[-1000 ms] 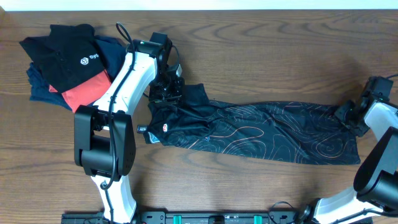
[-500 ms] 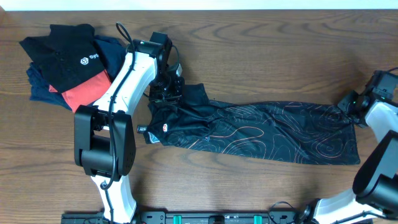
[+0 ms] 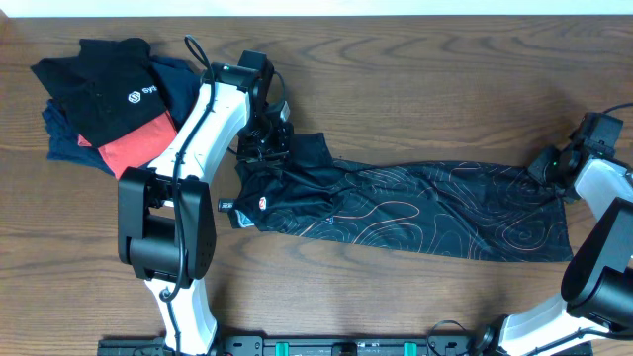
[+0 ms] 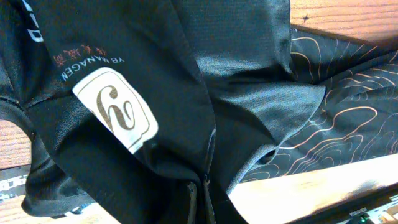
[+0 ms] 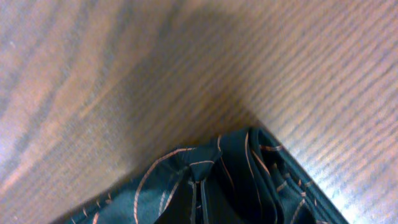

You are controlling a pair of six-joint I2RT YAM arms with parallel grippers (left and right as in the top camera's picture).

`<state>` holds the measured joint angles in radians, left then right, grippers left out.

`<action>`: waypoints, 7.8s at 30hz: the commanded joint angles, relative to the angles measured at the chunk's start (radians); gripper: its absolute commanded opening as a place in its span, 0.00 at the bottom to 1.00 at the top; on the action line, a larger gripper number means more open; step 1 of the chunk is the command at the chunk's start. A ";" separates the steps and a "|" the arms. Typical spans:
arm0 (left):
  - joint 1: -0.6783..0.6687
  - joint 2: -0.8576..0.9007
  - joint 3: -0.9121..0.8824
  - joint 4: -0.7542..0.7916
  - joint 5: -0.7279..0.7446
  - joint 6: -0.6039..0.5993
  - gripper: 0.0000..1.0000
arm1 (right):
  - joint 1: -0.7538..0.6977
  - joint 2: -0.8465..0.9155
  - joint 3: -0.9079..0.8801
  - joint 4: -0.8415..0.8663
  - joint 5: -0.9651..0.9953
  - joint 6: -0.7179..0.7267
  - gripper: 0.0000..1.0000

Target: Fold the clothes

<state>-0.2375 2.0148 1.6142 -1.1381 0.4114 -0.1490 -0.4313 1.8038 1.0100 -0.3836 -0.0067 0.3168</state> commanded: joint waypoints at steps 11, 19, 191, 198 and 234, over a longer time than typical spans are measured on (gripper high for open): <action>0.035 -0.090 -0.002 -0.133 -0.012 0.018 0.06 | -0.029 -0.266 0.011 -0.215 0.159 0.038 0.01; 0.035 -0.120 -0.006 -0.217 -0.058 0.021 0.06 | -0.057 -0.291 0.009 -0.377 0.222 0.039 0.01; 0.149 -0.301 -0.206 0.103 -0.166 -0.171 0.47 | 0.040 -0.073 0.399 -0.827 0.013 -0.257 0.01; 0.149 -0.301 -0.206 0.095 -0.166 -0.171 0.48 | 0.286 -0.076 0.371 -0.921 -0.014 -0.150 0.01; 0.149 -0.301 -0.206 0.080 -0.166 -0.170 0.48 | 0.617 -0.050 0.228 -0.837 0.184 0.159 0.37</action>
<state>-0.0917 1.7226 1.4113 -1.0515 0.2546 -0.3176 0.2104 1.7458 1.2835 -1.2297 0.1173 0.4179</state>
